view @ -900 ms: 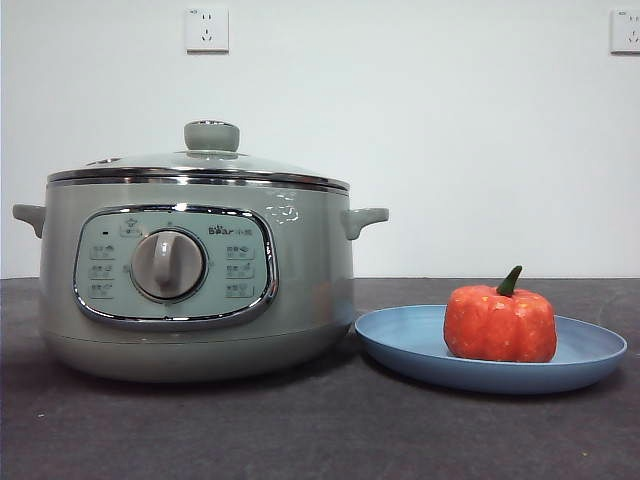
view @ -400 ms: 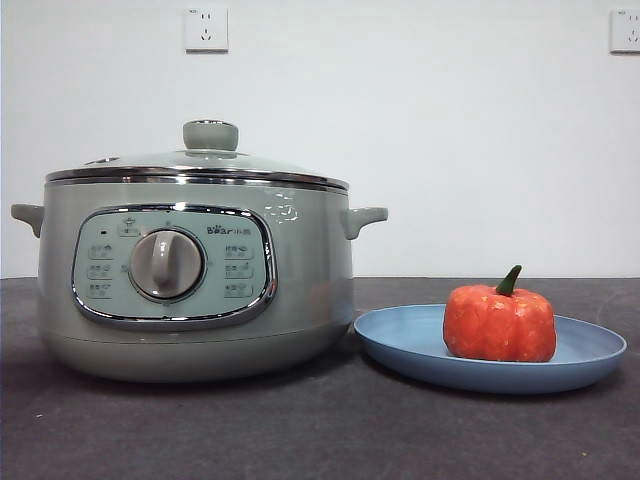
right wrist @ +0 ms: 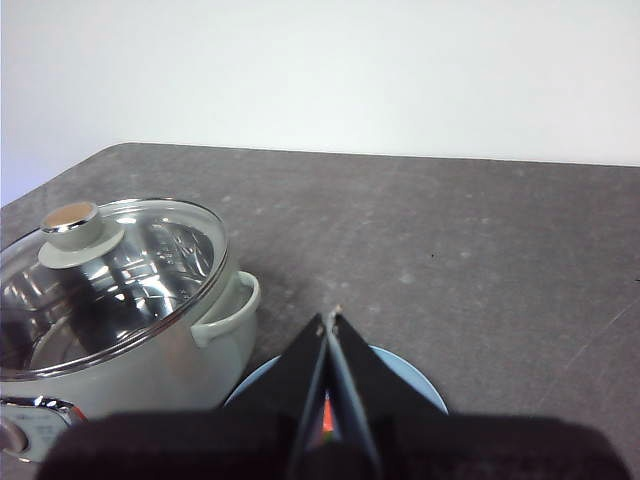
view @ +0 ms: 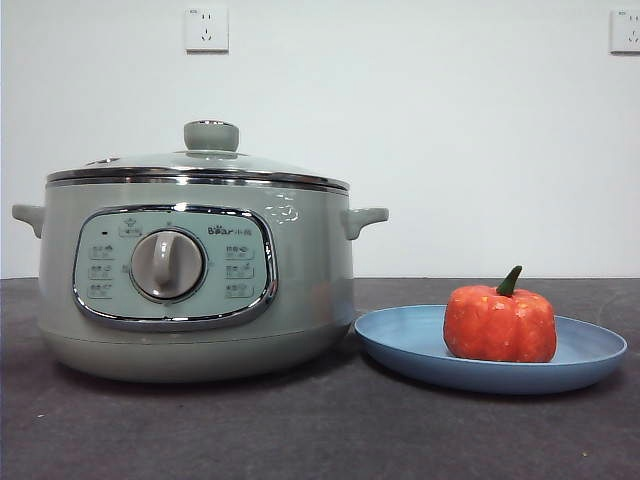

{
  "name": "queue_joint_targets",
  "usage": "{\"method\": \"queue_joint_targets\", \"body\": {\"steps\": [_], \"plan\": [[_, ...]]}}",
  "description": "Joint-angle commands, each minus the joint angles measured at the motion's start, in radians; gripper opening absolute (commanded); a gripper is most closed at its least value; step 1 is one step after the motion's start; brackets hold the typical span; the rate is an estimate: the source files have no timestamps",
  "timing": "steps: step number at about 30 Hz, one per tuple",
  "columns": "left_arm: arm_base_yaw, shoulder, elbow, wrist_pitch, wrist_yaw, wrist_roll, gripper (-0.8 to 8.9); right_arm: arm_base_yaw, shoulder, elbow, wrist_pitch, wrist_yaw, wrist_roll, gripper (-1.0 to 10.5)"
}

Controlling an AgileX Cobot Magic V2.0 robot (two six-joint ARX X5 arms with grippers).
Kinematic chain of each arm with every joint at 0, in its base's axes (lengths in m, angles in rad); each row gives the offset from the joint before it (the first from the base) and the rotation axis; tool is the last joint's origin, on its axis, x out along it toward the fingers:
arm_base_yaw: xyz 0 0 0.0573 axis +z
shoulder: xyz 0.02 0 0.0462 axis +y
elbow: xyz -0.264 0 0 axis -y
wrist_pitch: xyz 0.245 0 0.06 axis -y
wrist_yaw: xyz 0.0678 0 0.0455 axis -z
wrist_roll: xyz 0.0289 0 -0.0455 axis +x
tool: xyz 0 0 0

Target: Take the pumpkin out from the steamer,put the pumpkin in the blue plate,close the lid

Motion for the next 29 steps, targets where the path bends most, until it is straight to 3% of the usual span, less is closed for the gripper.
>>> {"method": "queue_joint_targets", "body": {"steps": [1,6,12,17,29], "plan": [[0.117,-0.067,-0.124,0.093,0.002,-0.003,-0.03,0.002,-0.002,-0.001,0.005,-0.001,0.010,-0.2],[0.233,-0.132,-0.371,0.256,0.027,-0.008,-0.03,0.002,-0.002,-0.001,0.005,0.000,0.010,-0.2],[0.258,-0.132,-0.581,0.382,0.026,-0.008,-0.03,0.002,-0.002,-0.001,0.003,-0.001,0.010,-0.2],[0.258,-0.132,-0.623,0.340,0.027,-0.048,-0.03,0.002,-0.002,-0.001,0.003,0.000,0.010,-0.2],[0.258,-0.132,-0.622,0.340,0.026,-0.048,-0.03,0.002,-0.002,-0.001,-0.002,-0.001,0.010,-0.2]]}}
